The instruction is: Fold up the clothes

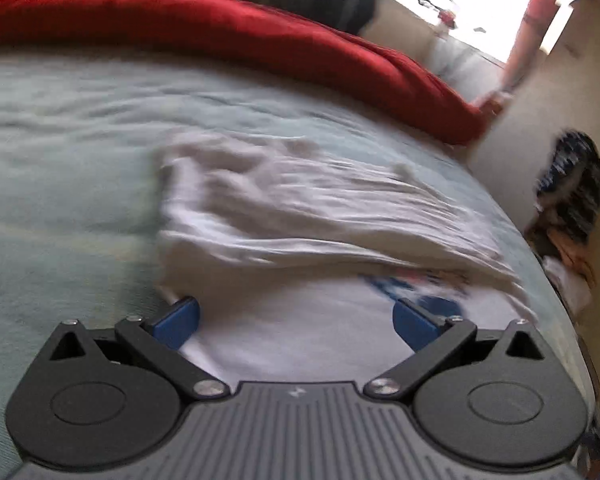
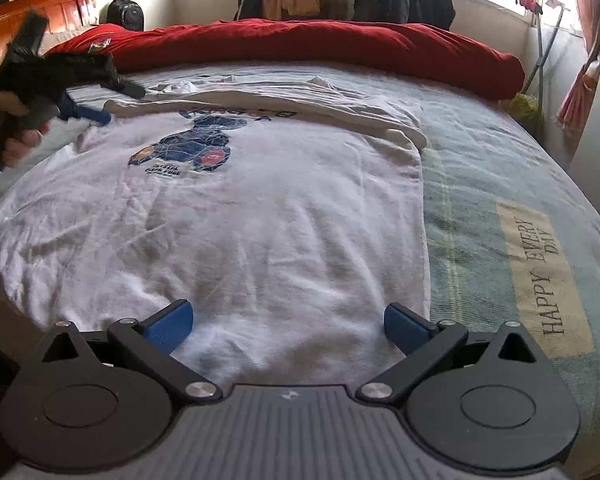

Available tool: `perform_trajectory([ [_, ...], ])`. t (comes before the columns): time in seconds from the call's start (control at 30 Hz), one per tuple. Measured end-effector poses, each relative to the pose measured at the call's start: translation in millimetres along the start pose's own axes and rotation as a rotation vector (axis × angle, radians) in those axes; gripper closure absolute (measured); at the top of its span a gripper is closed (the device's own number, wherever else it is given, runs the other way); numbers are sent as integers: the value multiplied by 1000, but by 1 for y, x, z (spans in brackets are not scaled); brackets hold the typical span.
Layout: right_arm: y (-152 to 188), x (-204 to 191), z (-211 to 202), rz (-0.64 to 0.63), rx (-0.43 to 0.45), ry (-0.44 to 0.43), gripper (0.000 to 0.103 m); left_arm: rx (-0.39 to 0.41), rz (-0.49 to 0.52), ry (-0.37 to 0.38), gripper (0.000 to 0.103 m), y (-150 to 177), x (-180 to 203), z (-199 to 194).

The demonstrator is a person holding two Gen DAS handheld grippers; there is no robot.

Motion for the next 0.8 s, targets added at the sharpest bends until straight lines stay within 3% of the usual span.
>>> perform_trajectory([
  [0.07,-1,2,1,2,-3,0,0,27,-37,29,1,-2,-9,-10],
  [0.13,-3,4,3,0,-2,7,0,45,-12,-50,2,-3,-12,-26],
  [0.23,-10,5,4,11,7,9,0,64,82,-32,2,6,8,-58],
  [0.3,-17,2,3,3,28,0,0,63,153,30,2,21,31,-78],
  [0.47,-35,-6,7,-49,73,-19,0,18,311,57,1,82,76,-99],
  [0.63,-34,-6,28,-7,20,-41,0,19,410,-74,1,138,79,-92],
  [0.7,-30,-7,30,0,21,-38,0,-25,386,-133,1,156,68,-81],
  [0.8,-27,-6,32,15,22,-49,0,27,376,-166,1,167,64,-86],
])
Point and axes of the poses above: each gripper's, at about its wrist camera, not at the fingertips, and z roughly the way its jaws point, x to its right, y to its underside, the point moved 9 cm from there along z, roughly the way its jaws point, and after that the axes turned 9 degrees about -z, right-handed, at the moved point
